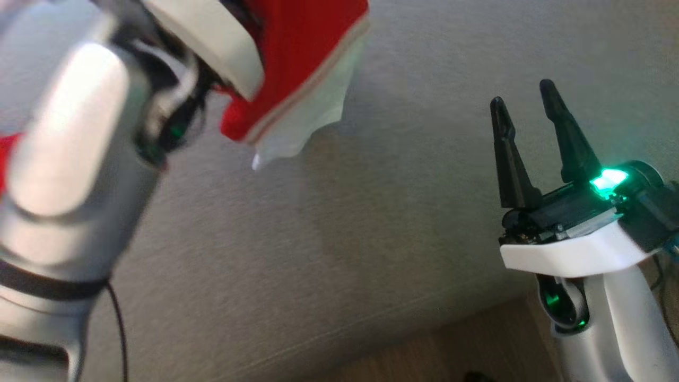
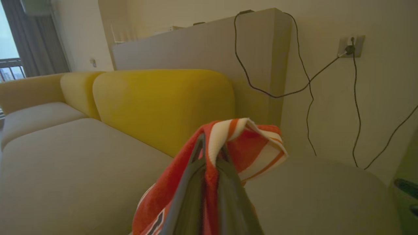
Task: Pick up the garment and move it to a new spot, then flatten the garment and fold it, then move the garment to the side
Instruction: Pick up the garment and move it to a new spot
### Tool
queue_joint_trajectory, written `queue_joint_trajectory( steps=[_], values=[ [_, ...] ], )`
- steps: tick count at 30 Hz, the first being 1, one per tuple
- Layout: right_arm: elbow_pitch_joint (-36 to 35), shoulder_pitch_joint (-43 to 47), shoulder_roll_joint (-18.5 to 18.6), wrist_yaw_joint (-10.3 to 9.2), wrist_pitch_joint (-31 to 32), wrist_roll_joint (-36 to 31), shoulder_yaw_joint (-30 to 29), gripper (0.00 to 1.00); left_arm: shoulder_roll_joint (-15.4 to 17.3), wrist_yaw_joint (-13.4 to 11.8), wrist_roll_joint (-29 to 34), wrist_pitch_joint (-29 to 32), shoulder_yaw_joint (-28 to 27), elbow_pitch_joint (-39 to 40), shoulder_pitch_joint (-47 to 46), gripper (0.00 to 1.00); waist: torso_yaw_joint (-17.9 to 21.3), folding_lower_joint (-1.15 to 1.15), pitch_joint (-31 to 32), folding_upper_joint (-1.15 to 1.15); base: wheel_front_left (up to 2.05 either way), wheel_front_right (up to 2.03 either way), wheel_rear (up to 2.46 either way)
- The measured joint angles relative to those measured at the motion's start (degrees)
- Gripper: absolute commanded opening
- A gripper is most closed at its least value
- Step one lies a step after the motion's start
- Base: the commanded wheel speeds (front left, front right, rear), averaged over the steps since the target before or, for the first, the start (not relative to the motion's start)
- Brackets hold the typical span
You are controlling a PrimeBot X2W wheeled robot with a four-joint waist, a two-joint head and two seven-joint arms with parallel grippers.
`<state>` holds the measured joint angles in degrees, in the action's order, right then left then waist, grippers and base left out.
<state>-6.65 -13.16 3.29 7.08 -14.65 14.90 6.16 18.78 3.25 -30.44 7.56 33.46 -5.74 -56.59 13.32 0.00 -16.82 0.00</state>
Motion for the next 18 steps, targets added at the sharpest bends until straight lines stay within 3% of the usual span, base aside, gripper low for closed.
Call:
queue_joint_trajectory(
  steps=[4,8,9,10,15,18],
  values=[
    [-0.4,0.0,0.0,0.00,0.0,1.9,0.2,1.00,-1.4,-0.3,0.5,-3.0,2.7,-5.2,5.1,0.00,4.6,0.00,-1.4,0.00,0.00,0.00,0.00],
    [-0.2,0.0,-0.2,0.00,0.0,2.8,1.7,1.00,-1.5,-0.8,1.7,-8.7,3.3,-15.5,10.3,0.00,8.3,0.01,-2.9,0.00,0.00,0.00,0.00],
    [-0.2,0.0,-0.2,0.00,0.0,2.8,1.7,1.00,-1.6,-1.0,2.1,-10.0,3.6,-18.0,11.0,0.28,9.0,0.00,-3.1,0.00,0.00,0.00,0.00],
    [-0.2,0.1,-0.2,0.00,0.0,2.8,1.7,1.00,-2.0,-1.1,2.3,-11.2,3.7,-20.2,11.3,1.00,9.5,0.00,-3.4,0.00,0.00,0.00,0.00],
    [0.8,1.6,-0.3,0.00,0.0,2.1,2.0,1.00,-5.7,-1.6,2.0,-17.8,3.4,-26.2,11.2,1.00,8.9,0.00,-3.8,0.00,0.00,0.00,0.00],
    [1.7,2.1,-0.3,0.00,0.0,1.0,2.4,1.00,-7.1,-4.4,2.4,-20.6,2.4,-26.2,11.3,1.00,6.9,0.00,-3.2,0.00,0.00,0.00,0.00]
  ],
)
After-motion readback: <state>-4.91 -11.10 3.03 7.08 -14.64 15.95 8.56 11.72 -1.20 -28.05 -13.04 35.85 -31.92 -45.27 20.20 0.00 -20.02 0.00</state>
